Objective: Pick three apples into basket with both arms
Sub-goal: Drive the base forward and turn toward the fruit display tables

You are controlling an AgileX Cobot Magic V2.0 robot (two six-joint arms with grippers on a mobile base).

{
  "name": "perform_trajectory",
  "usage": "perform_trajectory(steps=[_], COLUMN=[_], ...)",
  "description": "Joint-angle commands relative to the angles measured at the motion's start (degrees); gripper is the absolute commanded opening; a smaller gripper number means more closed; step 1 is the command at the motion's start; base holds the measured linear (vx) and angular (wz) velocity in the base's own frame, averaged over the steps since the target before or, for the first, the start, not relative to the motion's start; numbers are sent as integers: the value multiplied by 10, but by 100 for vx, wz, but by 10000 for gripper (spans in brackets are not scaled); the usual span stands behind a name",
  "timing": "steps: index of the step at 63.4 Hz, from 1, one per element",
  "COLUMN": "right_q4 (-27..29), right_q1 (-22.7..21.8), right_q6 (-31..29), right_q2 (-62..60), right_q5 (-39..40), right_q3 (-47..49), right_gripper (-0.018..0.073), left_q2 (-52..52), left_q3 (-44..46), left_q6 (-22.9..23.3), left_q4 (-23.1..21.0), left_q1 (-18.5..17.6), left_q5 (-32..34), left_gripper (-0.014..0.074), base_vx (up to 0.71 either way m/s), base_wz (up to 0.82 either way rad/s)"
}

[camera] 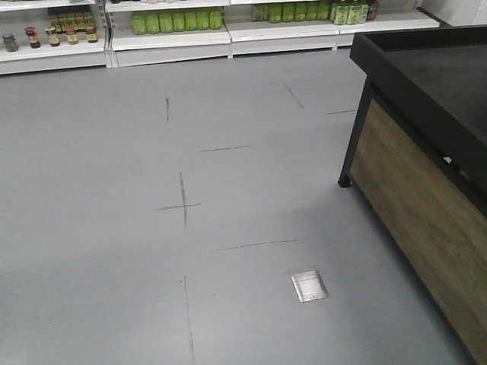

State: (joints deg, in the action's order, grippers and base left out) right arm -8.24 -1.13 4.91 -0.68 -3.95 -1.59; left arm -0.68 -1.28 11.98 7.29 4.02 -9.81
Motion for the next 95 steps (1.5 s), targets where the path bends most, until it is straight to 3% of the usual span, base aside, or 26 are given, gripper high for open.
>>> perform_trajectory(steps=[1,37,95], right_q4=[-8,-8,-8], right_q1=[-4,-4,-4], right_q6=[-5,-5,-5], right_q2=[-7,-7,-7], right_q5=[45,45,45], right_q3=[-8,-8,-8], right_gripper=[-4,-4,-4], left_q2=[-9,-9,-9], left_q3=[-5,-5,-5], left_q6=[4,4,4], left_q4=[-1,-1,-1], left_q1=[1,1,-11], left_q5=[40,40,40], left_gripper=[-6,-6,-6], base_vx=[21,19,10], base_wz=[-11,-21,-44])
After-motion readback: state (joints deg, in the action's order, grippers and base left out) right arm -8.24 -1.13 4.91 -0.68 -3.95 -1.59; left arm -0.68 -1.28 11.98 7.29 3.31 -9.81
